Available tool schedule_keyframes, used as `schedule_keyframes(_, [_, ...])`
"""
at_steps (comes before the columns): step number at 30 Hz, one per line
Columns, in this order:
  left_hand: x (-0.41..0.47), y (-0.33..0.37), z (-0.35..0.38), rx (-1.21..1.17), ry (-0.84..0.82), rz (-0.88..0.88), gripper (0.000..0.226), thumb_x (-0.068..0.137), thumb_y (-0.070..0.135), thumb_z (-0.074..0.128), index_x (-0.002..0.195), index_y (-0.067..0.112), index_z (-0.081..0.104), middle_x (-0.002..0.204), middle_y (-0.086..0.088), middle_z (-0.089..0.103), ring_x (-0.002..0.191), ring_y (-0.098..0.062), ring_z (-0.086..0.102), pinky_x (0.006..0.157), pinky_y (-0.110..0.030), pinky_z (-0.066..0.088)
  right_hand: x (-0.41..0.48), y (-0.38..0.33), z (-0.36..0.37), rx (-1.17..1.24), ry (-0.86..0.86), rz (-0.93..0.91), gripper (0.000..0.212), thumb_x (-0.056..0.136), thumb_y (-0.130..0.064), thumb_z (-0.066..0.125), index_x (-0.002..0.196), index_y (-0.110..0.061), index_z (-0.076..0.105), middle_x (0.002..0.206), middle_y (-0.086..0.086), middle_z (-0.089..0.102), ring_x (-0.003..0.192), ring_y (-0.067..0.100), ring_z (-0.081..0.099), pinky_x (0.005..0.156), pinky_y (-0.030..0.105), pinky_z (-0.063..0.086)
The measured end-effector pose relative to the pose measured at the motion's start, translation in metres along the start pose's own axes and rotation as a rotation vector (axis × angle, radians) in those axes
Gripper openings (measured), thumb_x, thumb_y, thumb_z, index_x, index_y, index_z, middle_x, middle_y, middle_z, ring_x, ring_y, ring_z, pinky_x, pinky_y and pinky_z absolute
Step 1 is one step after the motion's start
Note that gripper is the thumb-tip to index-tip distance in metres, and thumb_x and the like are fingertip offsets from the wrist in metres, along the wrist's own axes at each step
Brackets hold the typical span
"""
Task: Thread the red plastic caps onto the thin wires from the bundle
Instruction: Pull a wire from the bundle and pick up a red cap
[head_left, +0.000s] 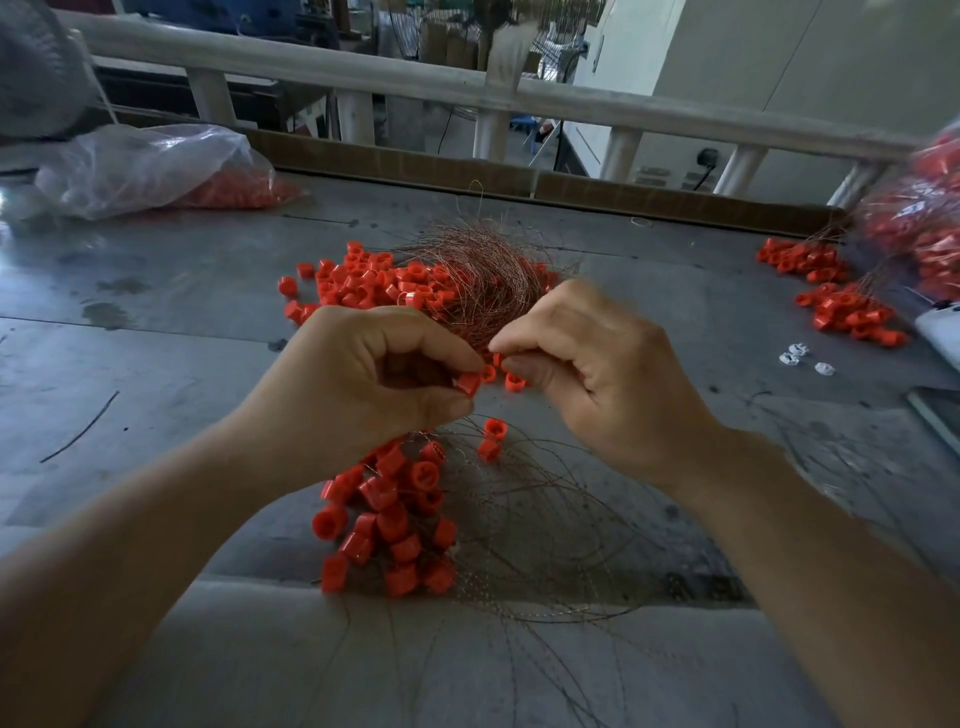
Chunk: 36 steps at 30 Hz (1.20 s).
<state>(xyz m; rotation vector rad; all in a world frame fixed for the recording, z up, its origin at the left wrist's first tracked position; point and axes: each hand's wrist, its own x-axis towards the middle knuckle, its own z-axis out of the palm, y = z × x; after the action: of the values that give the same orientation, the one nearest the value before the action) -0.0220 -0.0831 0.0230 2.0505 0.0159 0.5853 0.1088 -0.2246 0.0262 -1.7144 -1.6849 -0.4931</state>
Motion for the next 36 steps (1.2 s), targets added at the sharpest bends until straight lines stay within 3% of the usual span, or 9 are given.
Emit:
schedule_keyframes(4, [-0.001,-0.001,0.003,-0.086,0.006,-0.027,0.025,0.053,0.04,0.069,0.076,0.033,0.071,0.085,0.008,0.071,0.073,-0.009,0.068,0.067,-0.018,0.054,0.0,-0.002,0.0,-0.068,0.036,0.04,0.01,0.081,-0.01,0.063,0.079,-0.002,0.068,0.076,0.005,0.059,0.068,0.012,0.054,0.06,0.017,0.043])
schedule_keyframes(8, [0.002,-0.001,0.0,-0.169,0.109,-0.043,0.024,0.055,0.026,0.069,0.079,0.021,0.066,0.088,0.002,0.072,0.069,-0.01,0.069,0.062,-0.016,0.054,0.0,0.003,-0.01,-0.066,0.163,0.173,0.008,0.082,-0.011,0.063,0.078,-0.005,0.066,0.076,-0.004,0.053,0.066,0.006,0.048,0.059,0.011,0.038])
schedule_keyframes(13, [0.002,0.0,0.0,-0.094,0.168,-0.055,0.029,0.052,0.028,0.069,0.081,0.028,0.068,0.078,-0.005,0.07,0.068,-0.012,0.066,0.067,-0.014,0.053,0.0,-0.003,-0.011,0.042,0.2,0.224,0.008,0.081,-0.014,0.062,0.078,-0.008,0.064,0.075,-0.002,0.054,0.065,0.01,0.051,0.059,0.012,0.04])
schedule_keyframes(17, [0.002,0.003,0.002,-0.102,0.144,-0.057,0.029,0.055,0.025,0.067,0.084,0.028,0.068,0.08,-0.006,0.07,0.071,-0.016,0.066,0.068,-0.02,0.056,0.0,-0.009,-0.007,0.062,0.205,0.226,0.008,0.081,-0.015,0.063,0.076,-0.008,0.063,0.075,-0.001,0.055,0.065,0.009,0.052,0.059,0.01,0.04])
schedule_keyframes(20, [0.002,0.003,0.003,-0.233,0.099,-0.081,0.026,0.059,0.011,0.064,0.085,0.015,0.066,0.082,0.002,0.073,0.072,-0.008,0.069,0.064,-0.014,0.052,-0.001,-0.009,-0.007,0.073,0.215,0.243,0.009,0.081,-0.016,0.063,0.075,-0.009,0.063,0.074,-0.002,0.055,0.064,0.01,0.052,0.059,0.012,0.04])
schedule_keyframes(23, [0.002,0.002,0.004,-0.345,0.048,-0.115,0.024,0.065,0.006,0.059,0.088,0.008,0.061,0.085,-0.001,0.073,0.08,-0.014,0.07,0.065,-0.017,0.054,-0.001,-0.009,-0.008,0.081,0.232,0.251,0.01,0.081,-0.017,0.063,0.074,-0.009,0.061,0.073,-0.002,0.054,0.066,0.009,0.051,0.059,0.011,0.04])
schedule_keyframes(30, [0.001,0.003,0.006,-0.313,0.014,-0.102,0.023,0.063,0.008,0.062,0.086,0.01,0.06,0.092,-0.006,0.071,0.079,-0.014,0.07,0.064,-0.017,0.053,-0.001,-0.012,-0.006,0.11,0.252,0.26,0.01,0.082,-0.016,0.062,0.074,-0.011,0.059,0.072,0.0,0.055,0.068,0.01,0.051,0.059,0.013,0.041])
schedule_keyframes(36, [0.001,0.004,0.006,-0.318,0.061,-0.107,0.029,0.056,0.007,0.065,0.083,0.015,0.063,0.076,0.005,0.071,0.07,-0.006,0.068,0.062,-0.012,0.051,-0.002,-0.017,-0.004,0.141,0.235,0.259,0.011,0.082,-0.017,0.061,0.073,-0.018,0.054,0.07,-0.003,0.054,0.068,0.01,0.05,0.061,0.013,0.04])
